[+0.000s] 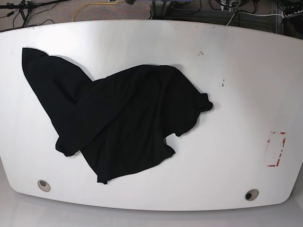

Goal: Fold the T-shirt properly

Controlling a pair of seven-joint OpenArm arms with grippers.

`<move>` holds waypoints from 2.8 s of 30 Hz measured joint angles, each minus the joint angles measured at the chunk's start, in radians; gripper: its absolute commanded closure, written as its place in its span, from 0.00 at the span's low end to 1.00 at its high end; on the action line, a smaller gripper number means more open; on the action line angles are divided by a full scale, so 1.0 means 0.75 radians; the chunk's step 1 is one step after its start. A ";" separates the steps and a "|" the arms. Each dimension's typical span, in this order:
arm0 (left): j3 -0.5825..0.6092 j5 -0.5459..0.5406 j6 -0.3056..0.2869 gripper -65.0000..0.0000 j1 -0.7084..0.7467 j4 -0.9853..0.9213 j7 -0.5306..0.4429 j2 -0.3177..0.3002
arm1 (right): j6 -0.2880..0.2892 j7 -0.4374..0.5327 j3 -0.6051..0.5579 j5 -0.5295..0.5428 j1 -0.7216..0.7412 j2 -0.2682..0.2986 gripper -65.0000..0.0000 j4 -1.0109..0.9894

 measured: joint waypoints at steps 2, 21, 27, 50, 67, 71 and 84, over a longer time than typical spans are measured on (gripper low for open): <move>-0.004 0.001 0.000 0.58 0.003 0.013 0.000 -0.005 | 0.003 -0.001 0.000 -0.001 -0.009 -0.002 0.82 0.007; -0.040 0.000 -0.005 0.58 0.111 0.210 0.004 -0.016 | 0.002 0.012 0.000 0.001 -0.147 -0.018 0.81 0.181; -0.042 0.000 -0.017 0.58 0.211 0.345 -0.024 -0.041 | 0.005 0.031 0.001 0.001 -0.218 -0.029 0.81 0.301; -0.153 -0.001 0.004 0.57 0.471 0.697 -0.021 -0.051 | 0.004 0.020 0.000 0.001 -0.445 -0.082 0.81 0.669; -0.300 -0.015 0.001 0.58 0.635 0.931 -0.033 -0.063 | 0.001 0.043 0.002 0.001 -0.594 -0.099 0.82 0.889; -0.311 -0.015 0.006 0.58 0.671 0.969 -0.019 -0.071 | -0.001 0.032 0.002 0.001 -0.622 -0.103 0.82 0.917; -0.332 -0.015 0.008 0.58 0.780 1.197 -0.014 -0.080 | 0.003 0.018 0.002 0.000 -0.691 -0.110 0.82 1.079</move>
